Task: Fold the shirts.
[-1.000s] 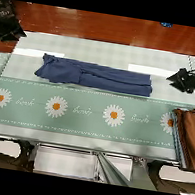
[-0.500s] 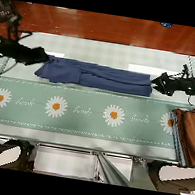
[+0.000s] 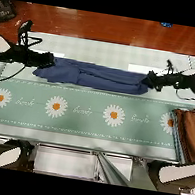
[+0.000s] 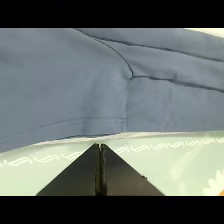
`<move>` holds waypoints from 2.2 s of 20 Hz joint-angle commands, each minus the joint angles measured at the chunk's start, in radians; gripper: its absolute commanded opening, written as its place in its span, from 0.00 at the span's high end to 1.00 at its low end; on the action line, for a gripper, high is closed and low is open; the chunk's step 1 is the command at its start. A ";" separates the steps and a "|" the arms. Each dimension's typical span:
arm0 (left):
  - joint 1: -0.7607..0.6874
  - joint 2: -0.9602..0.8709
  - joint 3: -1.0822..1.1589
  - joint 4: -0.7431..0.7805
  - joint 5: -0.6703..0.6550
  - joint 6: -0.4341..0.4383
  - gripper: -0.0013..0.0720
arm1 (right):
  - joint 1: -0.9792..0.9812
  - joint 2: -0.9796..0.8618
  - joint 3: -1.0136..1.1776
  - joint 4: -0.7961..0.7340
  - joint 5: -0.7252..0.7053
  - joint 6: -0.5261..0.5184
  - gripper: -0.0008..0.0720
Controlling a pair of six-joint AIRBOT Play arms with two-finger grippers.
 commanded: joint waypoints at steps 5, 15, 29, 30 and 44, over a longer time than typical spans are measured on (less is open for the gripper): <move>-0.134 -0.071 0.060 -0.119 0.118 0.076 0.96 | -0.003 0.434 -0.016 -0.301 0.169 0.033 0.95; -0.712 -0.670 0.600 -0.119 -0.054 -0.048 0.96 | -0.003 1.068 -0.343 -0.199 0.204 0.138 0.95; -0.524 -0.682 0.737 -0.083 -0.357 -0.072 0.96 | 0.004 1.041 -0.346 -0.132 0.204 0.171 0.95; -0.441 -0.623 0.723 -0.036 -0.371 -0.072 0.96 | 0.034 1.012 -0.346 -0.106 0.174 0.167 0.95; 0.091 0.358 -0.024 -0.042 -0.212 0.086 0.96 | 0.628 0.020 0.272 0.061 -0.201 0.172 0.95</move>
